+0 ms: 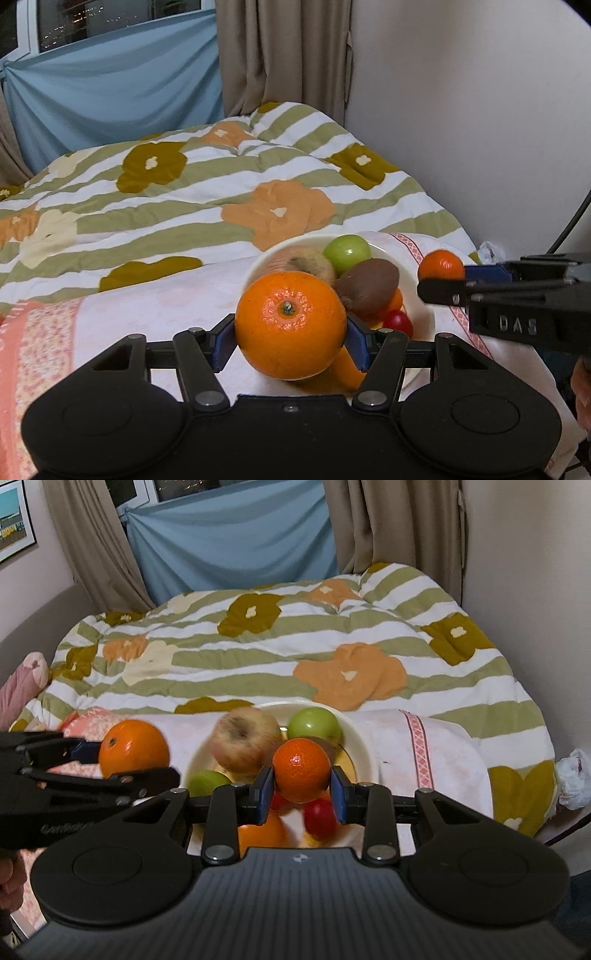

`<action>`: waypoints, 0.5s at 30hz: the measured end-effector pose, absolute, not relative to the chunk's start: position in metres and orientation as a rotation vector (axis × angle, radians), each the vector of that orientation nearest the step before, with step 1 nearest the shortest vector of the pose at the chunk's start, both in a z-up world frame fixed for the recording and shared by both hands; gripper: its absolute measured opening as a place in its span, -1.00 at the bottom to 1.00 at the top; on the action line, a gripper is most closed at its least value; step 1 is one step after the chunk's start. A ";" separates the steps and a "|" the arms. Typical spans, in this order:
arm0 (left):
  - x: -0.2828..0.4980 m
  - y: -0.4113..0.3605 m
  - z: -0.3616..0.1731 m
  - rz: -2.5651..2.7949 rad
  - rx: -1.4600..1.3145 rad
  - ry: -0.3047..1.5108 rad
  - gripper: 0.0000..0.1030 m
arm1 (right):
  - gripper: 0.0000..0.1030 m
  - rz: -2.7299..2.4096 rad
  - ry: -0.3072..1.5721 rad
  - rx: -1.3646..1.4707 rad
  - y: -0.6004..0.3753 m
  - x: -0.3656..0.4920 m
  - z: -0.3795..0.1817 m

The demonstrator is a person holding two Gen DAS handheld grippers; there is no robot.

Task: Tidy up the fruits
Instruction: 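Carry the orange and tangerine into the duck bowl and open both tools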

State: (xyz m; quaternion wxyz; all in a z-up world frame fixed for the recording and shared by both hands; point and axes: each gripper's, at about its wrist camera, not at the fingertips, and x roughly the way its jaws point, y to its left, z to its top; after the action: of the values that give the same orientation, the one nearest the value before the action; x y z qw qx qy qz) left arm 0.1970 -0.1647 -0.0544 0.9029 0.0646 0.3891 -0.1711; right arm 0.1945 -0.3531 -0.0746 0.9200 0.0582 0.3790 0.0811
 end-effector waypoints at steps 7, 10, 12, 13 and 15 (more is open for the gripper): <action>0.217 -0.192 -0.071 -0.338 0.156 0.812 0.25 | -0.08 0.229 0.801 0.099 -0.366 0.203 -0.092; 0.223 -0.198 -0.078 -0.331 0.158 0.827 0.25 | -0.08 0.251 0.809 0.088 -0.367 0.206 -0.096; 0.225 -0.199 -0.080 -0.334 0.145 0.832 0.25 | -0.08 0.260 0.812 0.075 -0.367 0.207 -0.098; 0.225 -0.200 -0.081 -0.336 0.135 0.832 0.26 | -0.08 0.263 0.813 0.069 -0.368 0.206 -0.098; 0.223 -0.200 -0.077 -0.333 0.116 0.803 0.44 | -0.08 0.268 0.819 0.059 -0.369 0.206 -0.099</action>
State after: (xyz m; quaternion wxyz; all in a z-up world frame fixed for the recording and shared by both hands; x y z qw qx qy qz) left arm 0.2231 -0.1999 -0.0769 0.9053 0.0563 0.3889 -0.1613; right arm 0.2062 -0.3695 -0.0993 0.9081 0.0284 0.3970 0.1300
